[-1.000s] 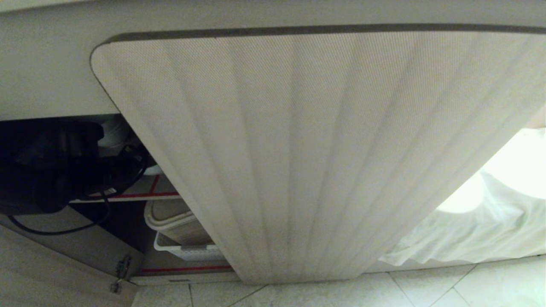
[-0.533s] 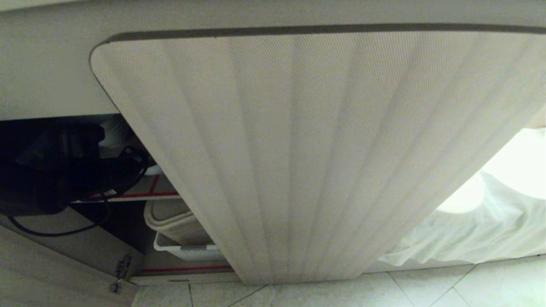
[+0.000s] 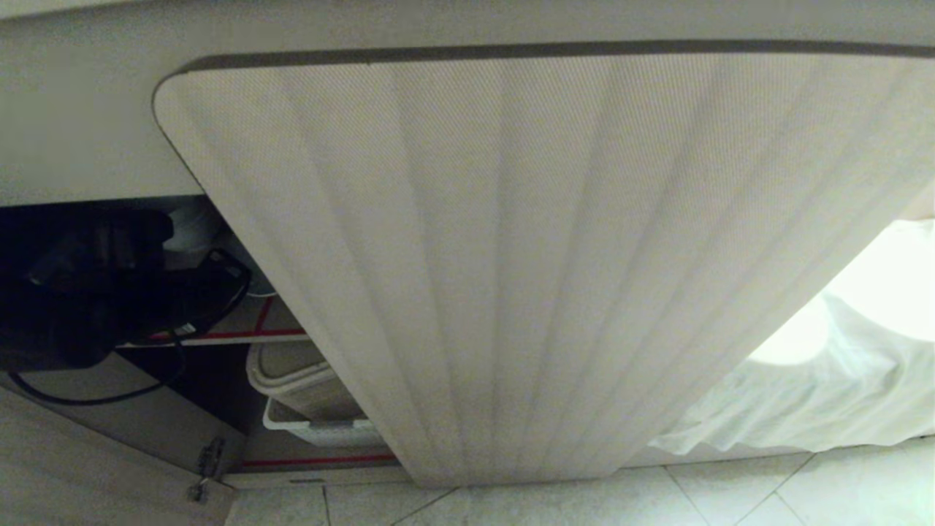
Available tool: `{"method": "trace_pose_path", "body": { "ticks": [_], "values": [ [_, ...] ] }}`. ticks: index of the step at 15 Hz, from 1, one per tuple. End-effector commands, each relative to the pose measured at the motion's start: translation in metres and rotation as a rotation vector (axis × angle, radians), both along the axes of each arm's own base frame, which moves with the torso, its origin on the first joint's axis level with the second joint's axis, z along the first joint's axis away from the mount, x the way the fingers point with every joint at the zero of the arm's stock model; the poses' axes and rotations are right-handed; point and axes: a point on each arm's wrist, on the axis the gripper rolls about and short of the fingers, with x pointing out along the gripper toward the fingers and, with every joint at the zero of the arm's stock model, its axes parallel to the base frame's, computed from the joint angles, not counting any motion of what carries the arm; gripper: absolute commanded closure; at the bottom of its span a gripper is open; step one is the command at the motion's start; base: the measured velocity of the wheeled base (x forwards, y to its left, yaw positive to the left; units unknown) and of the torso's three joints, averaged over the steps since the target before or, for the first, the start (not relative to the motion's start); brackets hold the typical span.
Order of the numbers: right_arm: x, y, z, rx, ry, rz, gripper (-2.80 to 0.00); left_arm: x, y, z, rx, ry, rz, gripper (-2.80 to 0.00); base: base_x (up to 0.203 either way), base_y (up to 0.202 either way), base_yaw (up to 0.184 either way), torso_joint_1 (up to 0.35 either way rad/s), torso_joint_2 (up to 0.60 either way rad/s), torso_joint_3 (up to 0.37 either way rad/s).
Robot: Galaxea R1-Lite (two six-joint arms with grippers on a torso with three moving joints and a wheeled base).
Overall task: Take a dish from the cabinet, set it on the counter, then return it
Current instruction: Take the bowl from the cabinet
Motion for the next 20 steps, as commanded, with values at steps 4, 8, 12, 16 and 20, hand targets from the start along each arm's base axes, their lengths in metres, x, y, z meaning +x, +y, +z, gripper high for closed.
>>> {"method": "trace_pose_path", "body": {
  "ticks": [4, 8, 12, 16, 20],
  "values": [
    [0.000, 0.000, 0.000, 0.000, 0.000, 0.000, 0.00, -0.006, -0.001, 0.002, -0.005, -0.004, 0.001, 0.00, 0.000, 0.000, 0.000, 0.000, 0.00, 0.000],
    [0.000, 0.000, 0.000, 0.000, 0.000, 0.000, 0.00, -0.015, -0.002, 0.008, -0.013, -0.017, 0.001, 0.00, 0.000, 0.000, 0.000, 0.000, 0.00, 0.000],
    [0.000, 0.000, 0.000, 0.000, 0.000, 0.001, 0.00, -0.030, -0.004, 0.003, -0.021, 0.005, -0.009, 0.00, 0.000, 0.000, 0.000, 0.000, 0.00, 0.000],
    [0.000, 0.000, 0.000, 0.000, 0.000, 0.000, 0.00, -0.049, -0.007, 0.003, -0.046, 0.013, -0.060, 0.00, 0.000, 0.000, 0.000, 0.000, 0.00, 0.000],
    [0.000, 0.000, 0.000, 0.000, 0.000, 0.002, 0.00, -0.061, -0.009, 0.001, -0.060, 0.026, -0.083, 0.00, 0.000, 0.000, 0.000, 0.000, 0.00, 0.000]
  ]
}}
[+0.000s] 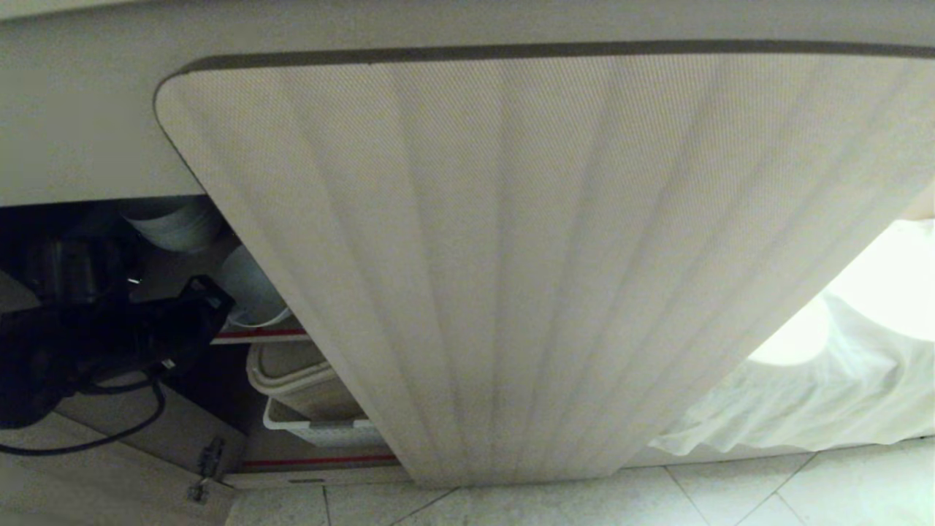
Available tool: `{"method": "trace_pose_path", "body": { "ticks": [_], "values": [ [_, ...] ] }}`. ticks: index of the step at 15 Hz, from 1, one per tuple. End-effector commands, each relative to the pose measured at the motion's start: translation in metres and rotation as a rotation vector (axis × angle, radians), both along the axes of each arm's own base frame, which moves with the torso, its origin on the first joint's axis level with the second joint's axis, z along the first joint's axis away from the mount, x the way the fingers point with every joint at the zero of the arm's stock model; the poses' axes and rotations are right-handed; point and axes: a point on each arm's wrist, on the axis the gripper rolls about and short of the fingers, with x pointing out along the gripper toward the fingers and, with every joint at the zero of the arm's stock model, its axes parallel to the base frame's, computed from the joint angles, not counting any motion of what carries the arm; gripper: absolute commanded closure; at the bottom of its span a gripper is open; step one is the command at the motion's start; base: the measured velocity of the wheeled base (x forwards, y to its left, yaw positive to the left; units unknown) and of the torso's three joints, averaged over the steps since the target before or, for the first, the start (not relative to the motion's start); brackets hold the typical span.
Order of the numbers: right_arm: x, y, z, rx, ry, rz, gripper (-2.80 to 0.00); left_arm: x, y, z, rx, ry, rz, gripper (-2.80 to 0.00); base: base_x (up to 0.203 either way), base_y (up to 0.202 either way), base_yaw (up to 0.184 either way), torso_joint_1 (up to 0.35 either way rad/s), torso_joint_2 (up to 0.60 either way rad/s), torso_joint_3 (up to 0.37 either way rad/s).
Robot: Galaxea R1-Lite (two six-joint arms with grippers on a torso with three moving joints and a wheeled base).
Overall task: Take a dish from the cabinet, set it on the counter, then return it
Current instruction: Take the bowl from the cabinet
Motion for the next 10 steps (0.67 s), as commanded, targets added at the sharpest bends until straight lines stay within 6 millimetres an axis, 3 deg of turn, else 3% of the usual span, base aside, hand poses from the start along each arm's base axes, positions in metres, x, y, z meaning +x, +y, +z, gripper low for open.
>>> {"method": "trace_pose_path", "body": {
  "ticks": [1, 10],
  "values": [
    [0.000, 0.000, 0.000, 0.000, 0.000, -0.001, 0.00, -0.007, -0.001, 0.004, -0.004, -0.015, -0.001, 0.00, 0.000, 0.000, 0.000, 0.000, 0.00, 0.000],
    [0.000, 0.000, 0.000, 0.000, 0.000, 0.000, 0.00, -0.035, -0.004, 0.013, -0.027, -0.044, -0.072, 0.00, 0.000, 0.000, 0.000, 0.000, 0.00, 0.000]
  ]
}}
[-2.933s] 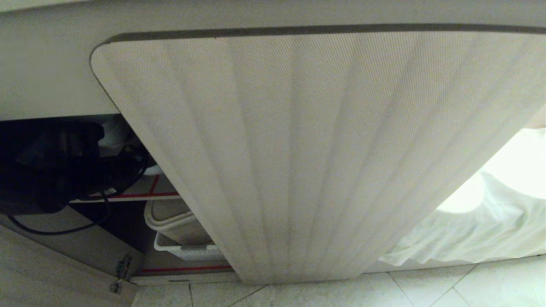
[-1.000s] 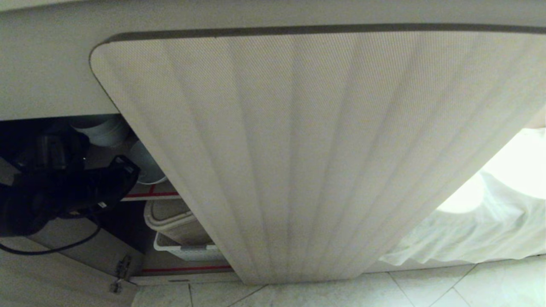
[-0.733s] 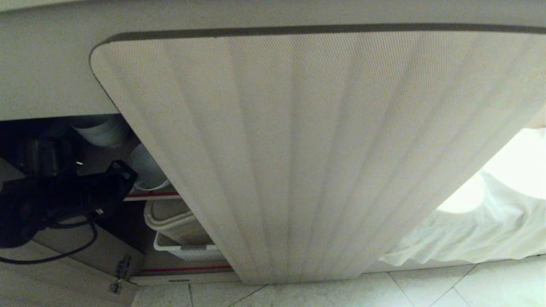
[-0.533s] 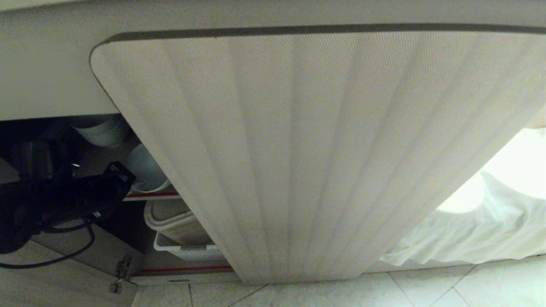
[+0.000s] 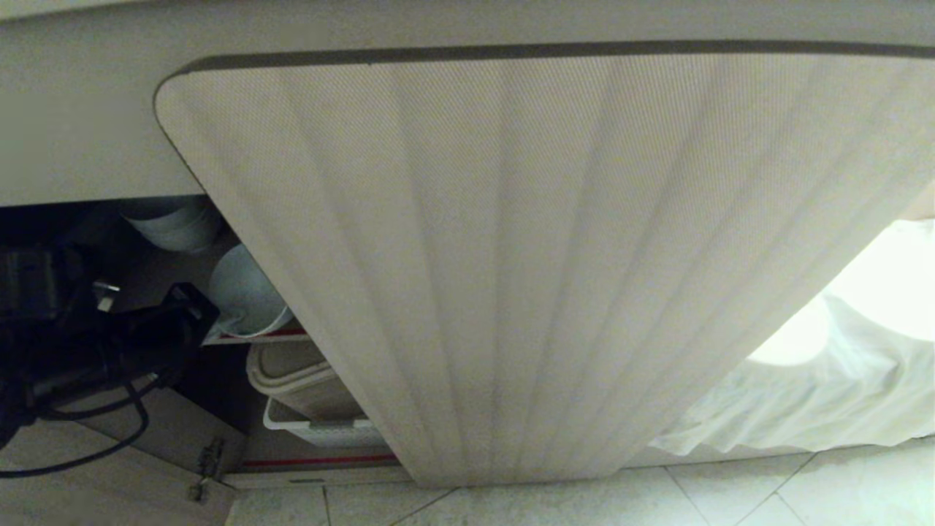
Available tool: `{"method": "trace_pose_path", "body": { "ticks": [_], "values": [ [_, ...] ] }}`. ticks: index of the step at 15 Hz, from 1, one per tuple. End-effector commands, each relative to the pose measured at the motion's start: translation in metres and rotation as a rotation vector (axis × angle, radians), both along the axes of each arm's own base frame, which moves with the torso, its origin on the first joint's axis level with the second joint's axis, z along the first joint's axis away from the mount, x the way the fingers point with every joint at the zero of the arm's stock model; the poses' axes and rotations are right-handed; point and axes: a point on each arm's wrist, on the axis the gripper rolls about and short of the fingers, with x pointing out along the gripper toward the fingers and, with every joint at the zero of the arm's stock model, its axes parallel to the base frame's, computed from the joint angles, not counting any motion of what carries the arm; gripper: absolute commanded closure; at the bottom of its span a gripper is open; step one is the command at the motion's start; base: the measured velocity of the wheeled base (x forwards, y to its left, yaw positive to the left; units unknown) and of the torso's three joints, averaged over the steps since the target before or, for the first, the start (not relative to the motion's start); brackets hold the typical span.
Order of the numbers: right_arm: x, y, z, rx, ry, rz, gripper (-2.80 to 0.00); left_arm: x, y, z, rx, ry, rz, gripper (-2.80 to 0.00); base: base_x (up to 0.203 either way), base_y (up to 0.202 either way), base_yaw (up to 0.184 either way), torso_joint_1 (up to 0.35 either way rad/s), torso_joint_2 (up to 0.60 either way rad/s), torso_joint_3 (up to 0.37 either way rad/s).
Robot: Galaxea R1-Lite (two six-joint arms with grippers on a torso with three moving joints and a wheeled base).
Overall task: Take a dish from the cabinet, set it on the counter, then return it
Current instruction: Take the bowl from the cabinet
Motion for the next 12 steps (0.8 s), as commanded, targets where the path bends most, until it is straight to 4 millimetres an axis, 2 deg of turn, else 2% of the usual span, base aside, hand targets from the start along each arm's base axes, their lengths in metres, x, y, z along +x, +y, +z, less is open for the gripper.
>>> {"method": "trace_pose_path", "body": {
  "ticks": [1, 6, 12],
  "values": [
    [0.000, 0.000, 0.000, 0.000, 0.000, 0.001, 0.00, -0.010, -0.001, 0.002, -0.008, -0.013, -0.012, 0.00, 0.000, 0.000, 0.000, 0.000, 0.00, 0.000],
    [0.000, 0.000, 0.000, 0.000, 0.000, 0.000, 0.00, -0.030, -0.004, -0.013, 0.061, 0.027, -0.060, 0.00, 0.000, 0.000, 0.000, 0.000, 0.00, 0.000],
    [0.000, 0.000, 0.000, 0.000, 0.000, 0.001, 0.00, -0.046, -0.006, -0.020, 0.105, 0.043, -0.089, 0.00, 0.000, 0.000, 0.000, 0.000, 0.00, 0.000]
  ]
}}
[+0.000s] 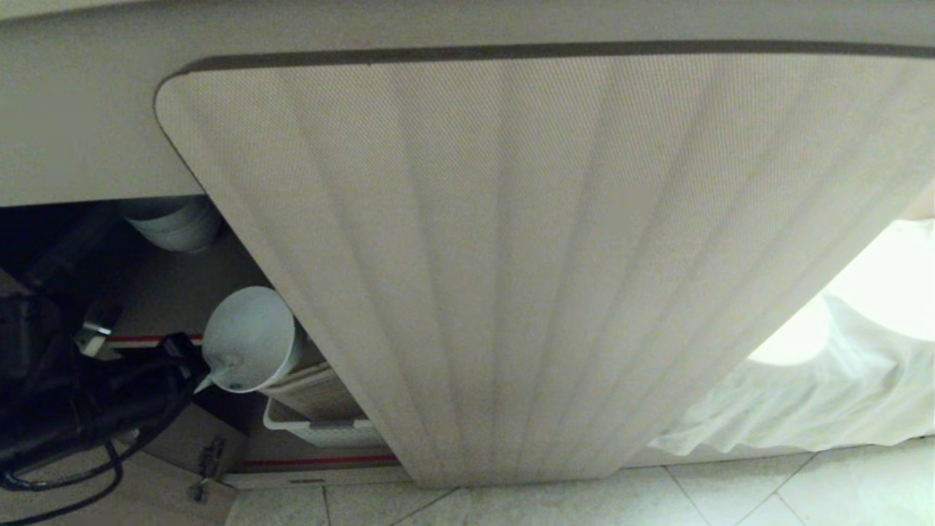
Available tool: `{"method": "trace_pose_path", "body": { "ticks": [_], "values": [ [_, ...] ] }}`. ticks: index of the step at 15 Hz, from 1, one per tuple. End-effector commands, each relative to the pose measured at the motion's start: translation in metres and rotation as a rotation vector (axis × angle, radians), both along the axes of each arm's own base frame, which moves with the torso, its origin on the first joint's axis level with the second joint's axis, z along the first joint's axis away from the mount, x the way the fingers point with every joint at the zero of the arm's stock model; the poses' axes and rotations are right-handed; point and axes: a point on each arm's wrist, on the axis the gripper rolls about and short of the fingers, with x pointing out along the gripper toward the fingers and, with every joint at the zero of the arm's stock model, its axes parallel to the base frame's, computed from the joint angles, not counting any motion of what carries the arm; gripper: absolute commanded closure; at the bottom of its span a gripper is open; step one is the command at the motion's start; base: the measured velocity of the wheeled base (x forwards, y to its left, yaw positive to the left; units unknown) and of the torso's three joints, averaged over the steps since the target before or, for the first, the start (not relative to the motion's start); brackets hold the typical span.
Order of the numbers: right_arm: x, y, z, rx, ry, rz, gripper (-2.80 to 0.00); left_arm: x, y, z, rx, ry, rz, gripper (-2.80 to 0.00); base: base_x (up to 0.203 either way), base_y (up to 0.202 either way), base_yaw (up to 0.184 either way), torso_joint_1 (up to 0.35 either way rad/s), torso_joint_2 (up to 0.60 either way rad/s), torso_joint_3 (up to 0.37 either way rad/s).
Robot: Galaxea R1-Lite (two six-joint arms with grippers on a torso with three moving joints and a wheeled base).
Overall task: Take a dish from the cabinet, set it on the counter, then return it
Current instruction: Place it on the table
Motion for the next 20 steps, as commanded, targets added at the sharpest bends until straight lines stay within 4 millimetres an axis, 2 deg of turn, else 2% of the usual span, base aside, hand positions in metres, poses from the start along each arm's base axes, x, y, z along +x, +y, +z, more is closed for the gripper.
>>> {"method": "trace_pose_path", "body": {
  "ticks": [1, 14, 20],
  "values": [
    [0.000, 0.000, 0.000, 0.000, 0.000, 0.000, 0.00, -0.008, -0.001, 0.001, 0.004, -0.009, -0.005, 0.00, 0.000, 0.000, 0.000, 0.000, 0.00, 0.000],
    [0.000, 0.000, 0.000, 0.000, 0.000, 0.000, 0.00, -0.066, -0.010, 0.008, 0.025, 0.053, -0.098, 0.00, 0.000, 0.000, 0.000, 0.000, 0.00, 0.000],
    [0.000, 0.000, 0.000, 0.000, 0.000, 0.000, 0.00, -0.111, -0.018, 0.009, 0.060, 0.085, -0.173, 0.00, 0.000, 0.000, 0.000, 0.000, 0.00, 0.000]
  ]
}}
